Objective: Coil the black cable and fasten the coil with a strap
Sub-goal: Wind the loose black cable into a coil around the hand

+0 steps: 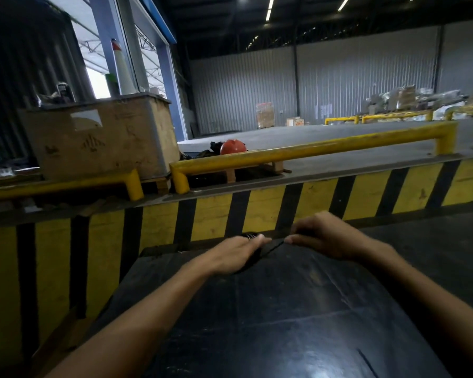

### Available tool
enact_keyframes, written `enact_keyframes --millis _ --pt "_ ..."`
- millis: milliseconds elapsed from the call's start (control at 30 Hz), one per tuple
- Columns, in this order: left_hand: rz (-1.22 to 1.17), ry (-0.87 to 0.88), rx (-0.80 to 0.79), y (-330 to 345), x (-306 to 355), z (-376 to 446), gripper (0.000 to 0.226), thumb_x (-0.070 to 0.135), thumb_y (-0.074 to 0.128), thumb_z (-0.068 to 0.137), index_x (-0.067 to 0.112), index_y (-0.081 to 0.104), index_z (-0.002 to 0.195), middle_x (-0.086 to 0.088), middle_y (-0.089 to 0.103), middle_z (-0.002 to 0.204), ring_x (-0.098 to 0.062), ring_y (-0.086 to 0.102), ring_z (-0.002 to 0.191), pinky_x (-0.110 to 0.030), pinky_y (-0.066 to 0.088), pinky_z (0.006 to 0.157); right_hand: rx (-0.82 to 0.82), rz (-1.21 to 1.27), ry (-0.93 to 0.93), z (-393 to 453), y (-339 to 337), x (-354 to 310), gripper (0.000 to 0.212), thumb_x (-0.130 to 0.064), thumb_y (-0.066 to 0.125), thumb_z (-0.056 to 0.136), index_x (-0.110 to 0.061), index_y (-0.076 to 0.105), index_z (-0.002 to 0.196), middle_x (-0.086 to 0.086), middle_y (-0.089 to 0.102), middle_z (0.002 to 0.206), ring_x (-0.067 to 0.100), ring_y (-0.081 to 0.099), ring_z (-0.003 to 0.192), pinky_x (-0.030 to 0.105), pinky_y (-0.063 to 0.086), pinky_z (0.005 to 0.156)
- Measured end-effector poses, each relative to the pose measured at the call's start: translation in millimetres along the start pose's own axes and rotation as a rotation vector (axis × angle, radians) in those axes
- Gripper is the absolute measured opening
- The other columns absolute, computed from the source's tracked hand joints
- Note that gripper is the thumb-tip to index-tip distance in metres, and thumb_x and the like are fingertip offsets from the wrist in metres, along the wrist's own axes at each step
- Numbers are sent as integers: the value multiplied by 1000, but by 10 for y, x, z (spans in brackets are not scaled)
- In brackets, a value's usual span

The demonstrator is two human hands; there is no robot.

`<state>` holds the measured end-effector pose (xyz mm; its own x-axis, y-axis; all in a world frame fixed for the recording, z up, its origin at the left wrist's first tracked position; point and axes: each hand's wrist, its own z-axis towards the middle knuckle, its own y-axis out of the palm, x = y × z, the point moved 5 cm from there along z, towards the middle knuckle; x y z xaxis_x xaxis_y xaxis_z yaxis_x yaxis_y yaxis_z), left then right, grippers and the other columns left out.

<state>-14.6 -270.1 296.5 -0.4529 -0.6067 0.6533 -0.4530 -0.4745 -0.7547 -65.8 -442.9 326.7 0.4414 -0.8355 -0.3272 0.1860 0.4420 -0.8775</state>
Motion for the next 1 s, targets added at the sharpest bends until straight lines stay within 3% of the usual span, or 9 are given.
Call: enact_keyframes --millis 167,333,400,500,600,700,767,867,1000 --pt "-287 -40 -360 160 336 -193 41 59 24 91 52 48 123 1 47 139 -13 54 111 -31 45 83 152 61 -52 55 -320 10 22 -41 67 78 -20 61 76 -2 60 70 3 54 59 17 40 52" --pt "-990 162 -673 121 666 -403 52 54 22 93 35 42 138 -2 48 142 -36 43 129 -62 34 100 228 514 -135 53 -208 -24 20 -41 55 89 -26 65 79 0 67 76 11 63 67 22 50 60" --pt "-1139 350 -614 -72 877 -395 53 53 25 93 33 41 139 -5 53 138 -34 49 125 -65 27 103 198 600 -12 41 158 44 22 -31 46 95 -23 66 91 1 70 90 12 66 83 32 53 72" --pt "-1095 422 -314 -307 957 -246 47 56 27 91 41 53 128 -1 54 136 -30 51 124 -66 27 103 60 404 73 -84 808 -8 30 -35 40 98 -35 58 73 -11 61 71 -2 59 67 29 45 64" --pt "-850 341 109 -464 667 -62 44 54 23 95 45 52 126 1 36 149 -21 42 127 -60 18 109 -97 185 38 -188 1081 -82 30 -44 39 96 -30 53 73 -4 61 71 8 58 63 31 48 59" --pt "-229 189 322 -546 329 -42 46 55 23 94 35 56 121 3 50 128 -14 45 114 -35 38 95 -101 158 63 -187 856 14 27 -43 42 95 -36 50 70 -7 56 67 1 55 58 20 42 55" --pt "140 -29 198 -453 33 -32 49 58 27 92 28 62 108 2 57 105 -14 54 95 -27 43 77 -48 131 76 -155 570 131 23 -41 45 93 -37 51 71 -6 57 68 -1 56 60 19 43 56" --pt "357 -247 -212 -53 -249 -130 54 62 25 90 32 60 118 -3 61 118 -22 59 104 -35 45 88 25 5 36 -109 199 275 16 -43 48 89 -35 55 76 -8 60 69 -3 59 65 19 46 55" --pt "-202 -120 -689 285 105 -508 45 62 28 88 48 54 122 1 53 134 -20 54 119 -39 44 95 174 -14 -10 -96 23 357 15 -46 46 89 -36 55 82 -14 57 64 -6 59 65 14 40 52"
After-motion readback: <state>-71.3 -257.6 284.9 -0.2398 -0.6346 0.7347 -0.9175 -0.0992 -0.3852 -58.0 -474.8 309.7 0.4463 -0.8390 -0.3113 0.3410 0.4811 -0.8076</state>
